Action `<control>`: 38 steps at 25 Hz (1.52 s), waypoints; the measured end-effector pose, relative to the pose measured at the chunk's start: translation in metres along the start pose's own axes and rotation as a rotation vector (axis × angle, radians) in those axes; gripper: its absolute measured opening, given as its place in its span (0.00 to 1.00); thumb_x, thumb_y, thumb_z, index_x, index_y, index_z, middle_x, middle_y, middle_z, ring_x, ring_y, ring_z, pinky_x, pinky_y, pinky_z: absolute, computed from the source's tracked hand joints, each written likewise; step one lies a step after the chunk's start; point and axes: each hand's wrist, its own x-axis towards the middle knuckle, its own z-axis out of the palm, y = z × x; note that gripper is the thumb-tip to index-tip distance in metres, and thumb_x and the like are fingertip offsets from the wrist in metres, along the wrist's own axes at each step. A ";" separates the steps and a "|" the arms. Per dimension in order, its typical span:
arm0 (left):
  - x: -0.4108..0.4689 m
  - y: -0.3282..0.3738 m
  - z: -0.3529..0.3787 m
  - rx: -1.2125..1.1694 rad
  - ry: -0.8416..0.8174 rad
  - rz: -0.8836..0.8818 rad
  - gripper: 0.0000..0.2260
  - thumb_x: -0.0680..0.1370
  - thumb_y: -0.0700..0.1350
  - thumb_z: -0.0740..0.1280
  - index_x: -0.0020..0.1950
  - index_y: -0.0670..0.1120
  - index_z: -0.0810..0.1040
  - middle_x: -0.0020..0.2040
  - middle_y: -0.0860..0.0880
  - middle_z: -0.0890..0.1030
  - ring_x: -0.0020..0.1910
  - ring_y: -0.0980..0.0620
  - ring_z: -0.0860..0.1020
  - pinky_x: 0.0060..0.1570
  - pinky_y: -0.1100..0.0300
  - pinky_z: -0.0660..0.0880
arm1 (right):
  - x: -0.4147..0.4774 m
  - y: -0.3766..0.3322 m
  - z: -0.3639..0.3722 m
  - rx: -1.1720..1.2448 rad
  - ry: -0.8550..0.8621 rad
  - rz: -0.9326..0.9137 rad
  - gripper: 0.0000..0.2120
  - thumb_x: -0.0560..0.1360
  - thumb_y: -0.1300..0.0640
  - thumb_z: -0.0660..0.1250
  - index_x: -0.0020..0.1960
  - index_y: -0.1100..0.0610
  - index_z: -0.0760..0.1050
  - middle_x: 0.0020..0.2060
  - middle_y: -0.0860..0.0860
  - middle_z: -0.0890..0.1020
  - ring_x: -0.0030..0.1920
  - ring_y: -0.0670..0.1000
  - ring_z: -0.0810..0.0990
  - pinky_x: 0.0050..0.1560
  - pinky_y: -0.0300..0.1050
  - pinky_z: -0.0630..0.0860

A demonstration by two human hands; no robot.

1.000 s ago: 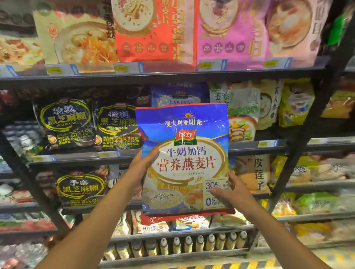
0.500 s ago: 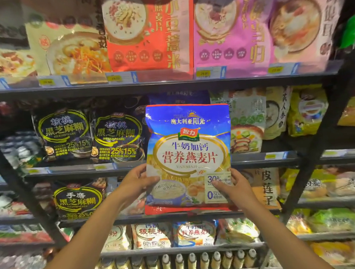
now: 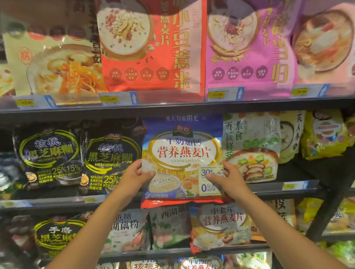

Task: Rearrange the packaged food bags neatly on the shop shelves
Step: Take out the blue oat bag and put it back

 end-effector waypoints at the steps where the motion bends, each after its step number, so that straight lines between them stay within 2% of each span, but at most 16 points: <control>1: 0.010 -0.002 -0.001 0.004 -0.007 0.003 0.15 0.80 0.35 0.71 0.66 0.45 0.78 0.59 0.44 0.87 0.61 0.41 0.84 0.59 0.44 0.82 | 0.008 0.000 0.002 0.000 0.014 0.001 0.43 0.74 0.54 0.78 0.81 0.59 0.60 0.79 0.54 0.66 0.80 0.54 0.63 0.71 0.49 0.67; 5: 0.043 0.001 0.003 0.002 0.032 -0.013 0.14 0.80 0.35 0.71 0.64 0.46 0.77 0.60 0.44 0.87 0.59 0.44 0.85 0.60 0.43 0.81 | 0.035 -0.002 0.005 -0.036 0.059 -0.015 0.43 0.73 0.53 0.79 0.81 0.59 0.61 0.80 0.55 0.65 0.80 0.55 0.63 0.71 0.49 0.67; 7: 0.058 0.002 0.009 -0.005 0.083 -0.034 0.11 0.80 0.34 0.71 0.58 0.46 0.76 0.57 0.41 0.86 0.53 0.48 0.87 0.54 0.49 0.84 | 0.049 -0.005 0.003 -0.065 0.076 -0.027 0.40 0.74 0.54 0.79 0.79 0.61 0.63 0.78 0.55 0.69 0.79 0.56 0.65 0.71 0.49 0.67; 10: 0.071 -0.004 0.015 0.054 0.142 -0.060 0.11 0.79 0.34 0.72 0.51 0.49 0.74 0.50 0.47 0.84 0.41 0.57 0.85 0.40 0.64 0.82 | 0.062 0.000 0.000 -0.131 0.098 -0.024 0.35 0.73 0.55 0.79 0.75 0.63 0.69 0.70 0.53 0.76 0.75 0.56 0.70 0.64 0.47 0.69; 12: 0.076 -0.010 0.014 0.084 0.162 -0.081 0.11 0.78 0.37 0.74 0.50 0.49 0.73 0.52 0.44 0.84 0.47 0.51 0.85 0.45 0.59 0.83 | 0.067 0.006 -0.001 -0.166 0.105 -0.003 0.30 0.73 0.55 0.79 0.70 0.62 0.72 0.56 0.45 0.79 0.66 0.53 0.75 0.59 0.45 0.70; 14: 0.077 -0.013 0.012 0.081 0.147 -0.087 0.12 0.78 0.39 0.75 0.55 0.47 0.74 0.55 0.42 0.85 0.52 0.46 0.85 0.53 0.51 0.83 | 0.068 0.008 0.000 -0.176 0.103 0.011 0.27 0.73 0.56 0.79 0.67 0.62 0.73 0.46 0.40 0.75 0.59 0.51 0.75 0.57 0.45 0.71; 15: 0.077 -0.014 0.011 0.078 0.146 -0.086 0.12 0.78 0.39 0.75 0.56 0.46 0.75 0.56 0.42 0.85 0.54 0.46 0.85 0.54 0.50 0.83 | 0.068 0.007 0.001 -0.202 0.113 0.021 0.29 0.73 0.55 0.80 0.68 0.62 0.72 0.47 0.40 0.75 0.59 0.51 0.75 0.58 0.46 0.72; 19: 0.068 -0.019 0.016 0.116 0.103 -0.071 0.12 0.79 0.38 0.74 0.56 0.48 0.74 0.54 0.46 0.85 0.53 0.49 0.85 0.50 0.56 0.82 | 0.065 0.014 0.001 -0.312 0.139 0.049 0.41 0.69 0.47 0.82 0.74 0.61 0.69 0.68 0.50 0.78 0.70 0.55 0.75 0.69 0.56 0.75; 22: 0.053 -0.030 0.021 0.211 0.045 -0.074 0.14 0.79 0.36 0.72 0.62 0.44 0.74 0.55 0.45 0.85 0.52 0.51 0.84 0.53 0.56 0.81 | 0.054 0.026 -0.001 -0.434 0.109 0.077 0.24 0.70 0.52 0.81 0.62 0.57 0.78 0.56 0.49 0.85 0.59 0.56 0.83 0.57 0.54 0.81; 23: 0.049 -0.032 0.023 0.231 0.041 -0.064 0.14 0.80 0.35 0.72 0.62 0.44 0.74 0.55 0.46 0.85 0.51 0.52 0.84 0.53 0.57 0.81 | 0.050 0.028 -0.002 -0.470 0.094 0.070 0.23 0.71 0.52 0.81 0.61 0.57 0.78 0.53 0.48 0.85 0.57 0.54 0.84 0.55 0.51 0.81; 26: 0.043 -0.034 0.022 0.270 0.059 -0.047 0.14 0.79 0.38 0.73 0.61 0.50 0.75 0.55 0.48 0.86 0.55 0.46 0.84 0.59 0.46 0.81 | 0.039 0.021 0.000 -0.593 0.132 0.073 0.29 0.72 0.48 0.79 0.66 0.61 0.76 0.55 0.50 0.81 0.57 0.53 0.79 0.55 0.46 0.75; 28: 0.042 -0.035 0.021 0.289 0.073 -0.070 0.13 0.78 0.41 0.74 0.58 0.53 0.75 0.55 0.48 0.85 0.57 0.43 0.84 0.60 0.38 0.80 | 0.033 0.019 0.000 -0.609 0.153 0.080 0.38 0.72 0.45 0.79 0.74 0.63 0.72 0.66 0.55 0.80 0.66 0.56 0.78 0.63 0.51 0.75; 30: 0.038 -0.033 0.022 0.289 0.085 -0.078 0.14 0.78 0.40 0.74 0.55 0.57 0.75 0.55 0.52 0.84 0.59 0.46 0.83 0.64 0.39 0.78 | 0.026 0.019 -0.005 -0.593 0.153 0.074 0.40 0.72 0.42 0.78 0.76 0.59 0.70 0.71 0.54 0.78 0.69 0.56 0.77 0.67 0.54 0.76; 32: 0.027 -0.028 0.026 0.271 0.094 -0.069 0.19 0.79 0.37 0.73 0.63 0.56 0.74 0.60 0.56 0.82 0.65 0.48 0.80 0.68 0.45 0.76 | 0.016 0.020 -0.013 -0.576 0.154 0.057 0.37 0.72 0.42 0.77 0.75 0.56 0.72 0.69 0.53 0.79 0.67 0.54 0.79 0.65 0.54 0.78; 35: 0.007 -0.026 0.029 0.303 0.107 -0.069 0.31 0.79 0.38 0.73 0.80 0.48 0.65 0.74 0.48 0.74 0.73 0.46 0.73 0.69 0.48 0.73 | -0.006 0.016 -0.020 -0.587 0.155 -0.013 0.35 0.73 0.41 0.77 0.73 0.56 0.73 0.67 0.52 0.80 0.66 0.54 0.79 0.63 0.52 0.78; 38: -0.022 -0.022 0.030 0.426 0.132 -0.048 0.36 0.80 0.42 0.73 0.84 0.47 0.59 0.80 0.47 0.67 0.78 0.43 0.68 0.72 0.48 0.69 | -0.027 0.018 -0.021 -0.633 0.141 -0.057 0.33 0.74 0.42 0.76 0.74 0.55 0.73 0.70 0.51 0.77 0.69 0.53 0.76 0.66 0.53 0.76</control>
